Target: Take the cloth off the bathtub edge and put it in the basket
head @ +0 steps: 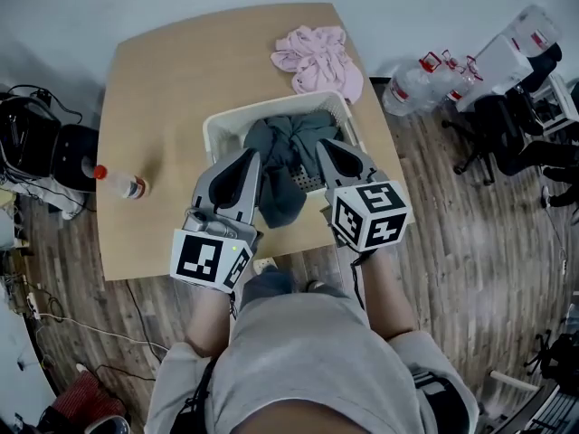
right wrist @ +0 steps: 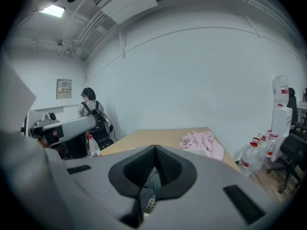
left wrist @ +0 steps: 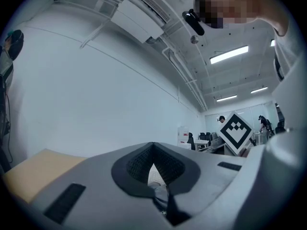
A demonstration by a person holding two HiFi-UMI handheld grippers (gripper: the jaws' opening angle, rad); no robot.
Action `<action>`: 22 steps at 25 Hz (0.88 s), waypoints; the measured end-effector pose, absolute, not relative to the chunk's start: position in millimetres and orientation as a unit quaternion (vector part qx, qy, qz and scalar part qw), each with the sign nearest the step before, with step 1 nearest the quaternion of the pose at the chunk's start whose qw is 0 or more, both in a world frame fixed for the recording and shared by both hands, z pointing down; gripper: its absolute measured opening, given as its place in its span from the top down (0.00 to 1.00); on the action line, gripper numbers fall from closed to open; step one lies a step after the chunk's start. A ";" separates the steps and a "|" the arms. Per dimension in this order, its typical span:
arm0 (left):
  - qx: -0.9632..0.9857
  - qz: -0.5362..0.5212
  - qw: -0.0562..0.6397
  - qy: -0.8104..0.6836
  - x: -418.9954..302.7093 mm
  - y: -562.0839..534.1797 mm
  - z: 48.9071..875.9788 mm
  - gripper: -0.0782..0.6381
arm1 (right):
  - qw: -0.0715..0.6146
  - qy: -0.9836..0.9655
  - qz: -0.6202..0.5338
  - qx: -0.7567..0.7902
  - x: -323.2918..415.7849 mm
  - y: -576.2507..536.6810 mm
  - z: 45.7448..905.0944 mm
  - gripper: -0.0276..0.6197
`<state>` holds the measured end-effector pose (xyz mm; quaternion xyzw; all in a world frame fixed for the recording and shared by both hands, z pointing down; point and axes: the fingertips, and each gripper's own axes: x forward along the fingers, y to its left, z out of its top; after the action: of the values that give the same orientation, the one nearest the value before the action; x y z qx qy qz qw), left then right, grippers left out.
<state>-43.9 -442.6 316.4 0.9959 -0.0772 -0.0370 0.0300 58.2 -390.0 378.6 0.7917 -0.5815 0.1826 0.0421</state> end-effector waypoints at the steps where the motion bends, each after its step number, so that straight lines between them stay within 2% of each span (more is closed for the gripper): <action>1: 0.996 -0.039 0.027 -0.080 -45.4 -437.8 313.2 0.87 | 0.043 -0.584 0.176 0.791 57.0 -385.6 373.3 0.94; 22: 0.989 -0.065 -0.013 -0.132 -61.2 -318.2 277.6 0.87 | 0.014 -0.646 0.089 0.758 37.2 -276.5 308.4 0.94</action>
<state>-61.2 -318.2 277.6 0.9891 -0.1317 -0.0651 -0.0125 37.2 -276.5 308.4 0.7580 -0.6461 0.0890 0.0139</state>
